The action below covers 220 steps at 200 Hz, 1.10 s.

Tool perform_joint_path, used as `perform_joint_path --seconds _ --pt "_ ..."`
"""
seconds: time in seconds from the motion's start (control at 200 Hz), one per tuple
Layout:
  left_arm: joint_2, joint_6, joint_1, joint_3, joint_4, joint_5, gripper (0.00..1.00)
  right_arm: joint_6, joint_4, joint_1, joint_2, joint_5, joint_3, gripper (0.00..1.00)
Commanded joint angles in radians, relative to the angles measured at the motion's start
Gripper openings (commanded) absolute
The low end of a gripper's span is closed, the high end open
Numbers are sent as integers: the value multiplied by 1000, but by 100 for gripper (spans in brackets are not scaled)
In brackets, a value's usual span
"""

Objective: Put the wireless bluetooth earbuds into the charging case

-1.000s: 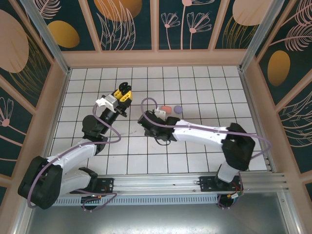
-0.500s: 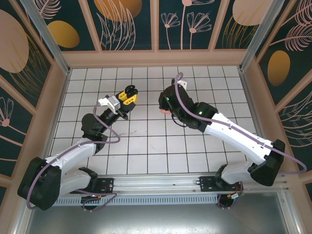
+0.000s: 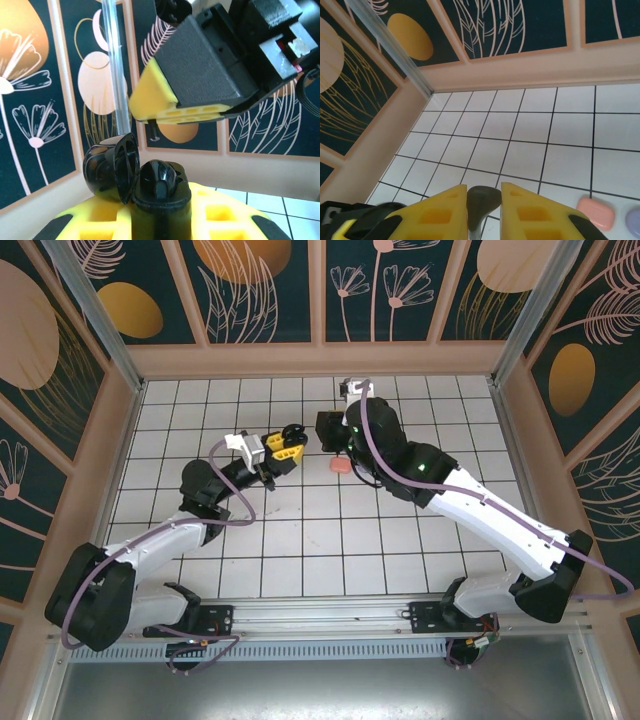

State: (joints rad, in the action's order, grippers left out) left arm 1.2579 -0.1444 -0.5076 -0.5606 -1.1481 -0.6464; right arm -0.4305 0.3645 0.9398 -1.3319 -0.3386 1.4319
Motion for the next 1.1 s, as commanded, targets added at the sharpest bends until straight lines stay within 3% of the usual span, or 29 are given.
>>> perform_joint_path --seconds 0.0,0.335,1.096 --pt "16 -4 -12 -36 2 -28 0 42 -58 18 10 29 36 19" --pt "28 -4 -23 -53 -6 -29 0 93 -114 78 1 37 11 19" --pt "17 8 -25 -55 -2 -26 0 49 -114 84 3 50 -59 19"
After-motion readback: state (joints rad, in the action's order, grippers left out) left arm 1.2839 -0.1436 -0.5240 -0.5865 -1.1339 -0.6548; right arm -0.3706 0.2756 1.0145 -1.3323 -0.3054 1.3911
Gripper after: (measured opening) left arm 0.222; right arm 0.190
